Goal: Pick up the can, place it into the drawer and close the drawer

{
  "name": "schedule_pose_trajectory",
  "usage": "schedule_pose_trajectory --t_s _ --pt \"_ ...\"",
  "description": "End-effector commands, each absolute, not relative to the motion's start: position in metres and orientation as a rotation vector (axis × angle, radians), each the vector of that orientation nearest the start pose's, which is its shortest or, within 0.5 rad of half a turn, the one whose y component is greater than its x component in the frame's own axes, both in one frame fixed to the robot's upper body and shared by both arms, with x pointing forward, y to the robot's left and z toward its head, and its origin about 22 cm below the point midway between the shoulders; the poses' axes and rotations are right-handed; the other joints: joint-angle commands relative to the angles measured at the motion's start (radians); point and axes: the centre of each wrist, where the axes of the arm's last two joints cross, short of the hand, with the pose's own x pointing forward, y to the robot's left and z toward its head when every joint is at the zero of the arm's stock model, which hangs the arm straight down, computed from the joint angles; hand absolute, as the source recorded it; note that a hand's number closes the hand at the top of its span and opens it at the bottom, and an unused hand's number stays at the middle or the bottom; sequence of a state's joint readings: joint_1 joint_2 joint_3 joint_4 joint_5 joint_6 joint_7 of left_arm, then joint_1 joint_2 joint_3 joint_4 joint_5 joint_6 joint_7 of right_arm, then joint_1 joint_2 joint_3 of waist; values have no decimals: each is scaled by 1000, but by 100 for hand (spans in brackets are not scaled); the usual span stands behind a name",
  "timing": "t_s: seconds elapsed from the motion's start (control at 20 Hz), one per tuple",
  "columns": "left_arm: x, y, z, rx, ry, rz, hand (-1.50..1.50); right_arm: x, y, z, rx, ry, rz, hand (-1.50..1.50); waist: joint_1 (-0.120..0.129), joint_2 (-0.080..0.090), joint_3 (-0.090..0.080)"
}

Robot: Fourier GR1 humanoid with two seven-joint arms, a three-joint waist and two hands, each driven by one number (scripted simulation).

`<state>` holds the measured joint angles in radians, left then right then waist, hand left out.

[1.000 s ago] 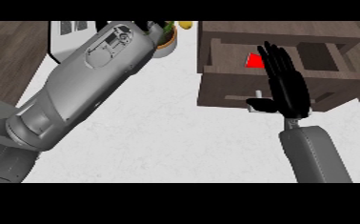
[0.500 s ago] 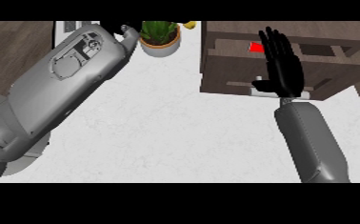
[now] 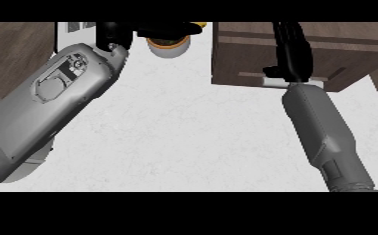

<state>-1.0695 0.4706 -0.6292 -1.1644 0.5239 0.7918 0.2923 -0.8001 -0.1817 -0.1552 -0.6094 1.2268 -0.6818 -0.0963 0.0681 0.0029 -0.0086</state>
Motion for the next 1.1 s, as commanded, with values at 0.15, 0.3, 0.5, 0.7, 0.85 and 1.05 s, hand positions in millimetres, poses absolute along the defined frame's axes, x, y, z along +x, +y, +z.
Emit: schedule_pose_trajectory --t_s 0.15,0.3,0.5,0.7,0.85,1.05 --pt "373 144 186 244 -1717 -68 -150 442 -204 54 -1371 -1674 859 -150 10 12 10" --pt "365 144 188 226 -1733 -80 -150 449 -223 70 -1411 -1671 820 -150 35 19 11" --pt "364 146 186 239 -1736 -77 -150 454 -210 75 -1403 -1675 800 -150 32 24 11" --pt "363 147 170 237 -1717 -107 -150 463 -188 94 -1383 -1679 775 -150 32 32 10" --pt "354 153 173 220 -1733 -80 -150 459 -207 84 -1366 -1698 783 -150 32 25 12" --pt "351 148 159 222 -1733 -83 -150 465 -194 100 -1257 -1789 726 -150 22 25 13"
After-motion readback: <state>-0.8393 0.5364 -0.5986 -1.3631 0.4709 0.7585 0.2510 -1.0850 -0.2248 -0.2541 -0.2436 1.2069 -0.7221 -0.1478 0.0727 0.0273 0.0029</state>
